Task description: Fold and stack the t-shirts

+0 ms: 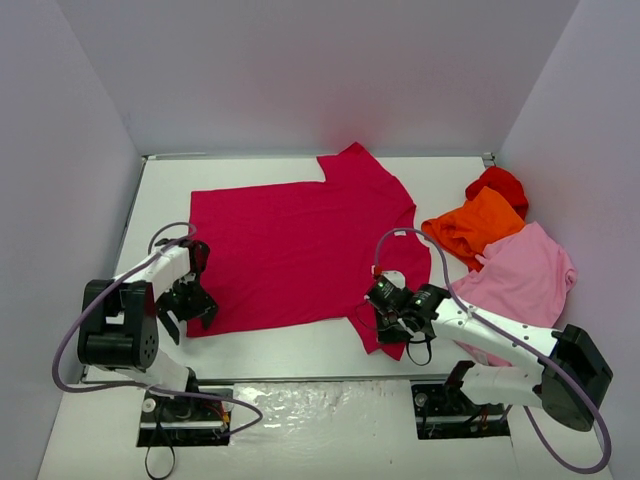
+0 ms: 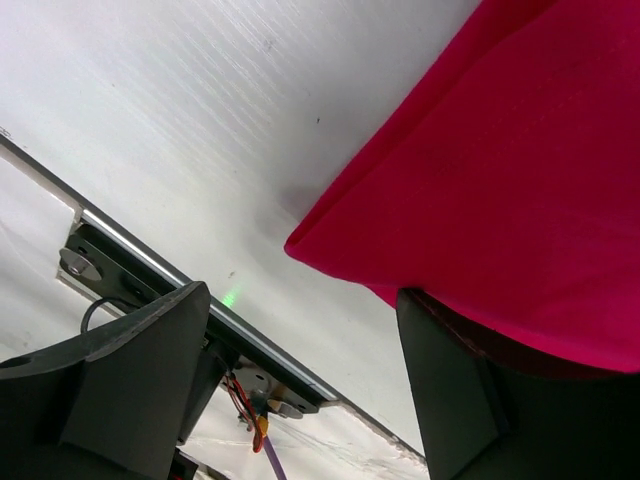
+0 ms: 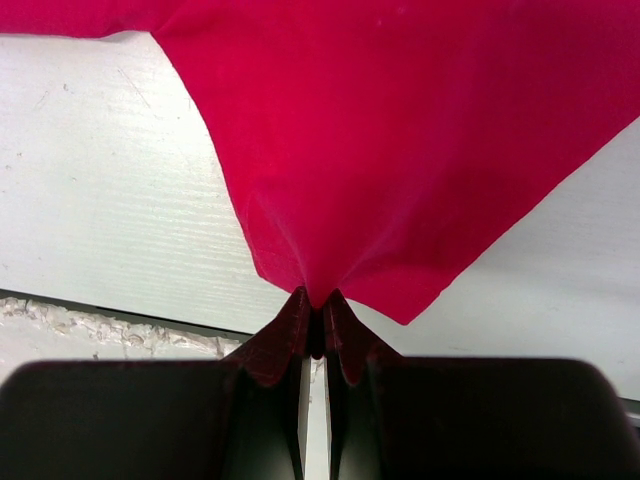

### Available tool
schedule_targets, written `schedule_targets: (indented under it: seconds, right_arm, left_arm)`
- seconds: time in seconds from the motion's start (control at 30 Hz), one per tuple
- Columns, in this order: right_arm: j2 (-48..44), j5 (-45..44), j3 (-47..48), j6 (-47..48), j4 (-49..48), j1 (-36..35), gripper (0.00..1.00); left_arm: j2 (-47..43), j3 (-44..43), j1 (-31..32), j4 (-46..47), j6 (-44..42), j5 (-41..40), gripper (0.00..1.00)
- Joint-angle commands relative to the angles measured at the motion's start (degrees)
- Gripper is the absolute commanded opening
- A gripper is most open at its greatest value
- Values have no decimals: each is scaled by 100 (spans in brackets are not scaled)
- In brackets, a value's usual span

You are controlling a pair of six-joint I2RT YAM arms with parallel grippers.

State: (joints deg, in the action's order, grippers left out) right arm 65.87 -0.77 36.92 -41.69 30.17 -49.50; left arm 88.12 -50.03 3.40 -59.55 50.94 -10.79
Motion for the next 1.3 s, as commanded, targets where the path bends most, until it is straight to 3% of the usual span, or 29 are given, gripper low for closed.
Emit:
schedule_targets:
  seconds: [0.0, 0.13, 0.2, 0.3, 0.53, 0.93, 0.97, 1.03, 1.07, 1.17, 1.27]
  right_arm:
    - [-45, 15, 69, 58, 41, 46, 0]
    - [-36, 10, 75, 31, 59, 55, 0]
    - [-22, -10, 69, 4, 59, 55, 0]
    - [10, -22, 69, -6, 68, 55, 0]
    - [45, -72, 61, -36, 76, 64, 0]
    - [19, -125, 52, -58, 76, 55, 0]
    - [3, -125, 52, -58, 76, 55, 0]
    - [-4, -125, 52, -58, 76, 55, 0]
    - [-4, -116, 56, -54, 76, 55, 0]
    - [-44, -82, 60, -41, 79, 55, 0]
    - [-127, -46, 47, -41, 103, 55, 0]
  left_arm:
    - [91, -326, -15, 21, -100, -266, 69]
    - [327, -289, -17, 203, -142, -240, 62]
    - [442, -263, -23, 282, -174, -232, 51]
    - [557, -228, -15, 358, -237, -190, 27]
    - [650, -217, -19, 431, -348, -99, 0]
    - [16, -409, -16, -10, -407, -301, 3]
    - [-71, -404, -21, -66, -397, -337, 13]
    - [-189, -371, -16, -100, -384, -377, 46]
    - [-225, -353, -19, -101, -352, -393, 53]
    - [-119, -295, -121, -33, -285, -399, 68]
    - [131, -195, -225, 251, -361, -235, 69]
